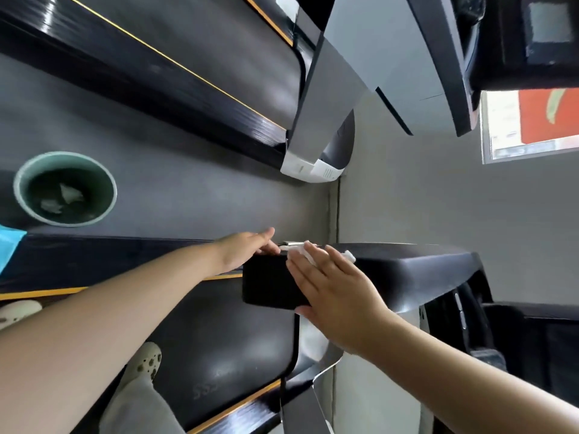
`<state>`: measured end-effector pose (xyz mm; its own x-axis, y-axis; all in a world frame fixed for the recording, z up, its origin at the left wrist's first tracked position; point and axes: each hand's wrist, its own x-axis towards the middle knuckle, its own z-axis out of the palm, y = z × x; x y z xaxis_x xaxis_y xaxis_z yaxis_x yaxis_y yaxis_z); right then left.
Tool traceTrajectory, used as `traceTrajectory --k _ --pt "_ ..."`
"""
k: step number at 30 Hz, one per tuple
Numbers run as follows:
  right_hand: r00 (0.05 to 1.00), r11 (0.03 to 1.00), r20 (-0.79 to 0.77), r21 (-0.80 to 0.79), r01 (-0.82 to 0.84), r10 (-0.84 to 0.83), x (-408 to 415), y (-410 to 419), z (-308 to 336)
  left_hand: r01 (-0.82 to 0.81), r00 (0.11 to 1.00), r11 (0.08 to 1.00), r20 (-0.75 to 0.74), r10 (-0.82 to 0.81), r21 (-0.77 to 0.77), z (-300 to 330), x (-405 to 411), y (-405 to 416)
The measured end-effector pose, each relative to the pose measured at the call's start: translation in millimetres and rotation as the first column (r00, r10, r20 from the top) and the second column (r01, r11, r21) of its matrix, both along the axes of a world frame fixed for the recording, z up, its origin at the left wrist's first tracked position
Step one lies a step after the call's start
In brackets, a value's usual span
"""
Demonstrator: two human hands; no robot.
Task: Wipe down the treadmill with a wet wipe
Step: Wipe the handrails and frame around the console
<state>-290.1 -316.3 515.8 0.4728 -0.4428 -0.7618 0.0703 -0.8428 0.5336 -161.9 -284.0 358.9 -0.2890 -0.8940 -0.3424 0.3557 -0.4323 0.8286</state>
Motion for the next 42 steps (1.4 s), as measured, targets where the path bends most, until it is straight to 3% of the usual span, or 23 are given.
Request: traceTrajectory --k 5,11,15,19,23,29,33,38,42 --pt "0.991 0.995 -0.09 0.029 -0.093 0.096 -2 9 -23 -0.043 0.977 0.998 -0.207 0.053 0.052 -9 -6 8" --pt "0.998 0.998 -0.034 -0.024 -0.05 0.049 -9 1 41 -0.104 0.976 0.991 -0.185 0.118 0.084 -11 -10 18" --pt "0.996 0.995 -0.084 0.103 -0.007 0.016 9 -11 17 -0.118 0.978 0.982 -0.154 0.141 0.151 -24 -18 21" --pt "0.982 0.953 -0.161 0.298 -0.047 0.099 34 -19 -29 -0.114 0.855 0.922 -0.437 0.28 0.369 -36 -28 29" --pt "0.975 0.949 -0.218 0.313 0.027 0.044 56 -12 -63 -0.119 0.756 0.897 -0.547 0.36 0.426 -39 -33 30" --pt "0.933 0.952 -0.271 0.257 -0.165 0.235 29 -14 -11 -0.167 0.713 0.863 -0.546 0.44 0.477 -37 -36 38" --pt "0.964 0.962 -0.192 0.237 -0.136 0.184 27 -9 -11 -0.2 0.704 0.864 -0.546 0.454 0.462 -40 -43 40" --pt "0.986 0.977 -0.161 0.2 0.076 -0.044 53 -3 -63 -0.273 0.705 0.86 -0.518 0.484 0.432 -40 -49 43" --pt "0.986 0.99 -0.153 0.131 -0.049 0.069 47 6 -73 -0.347 0.745 0.844 -0.427 0.513 0.409 -40 -50 48"
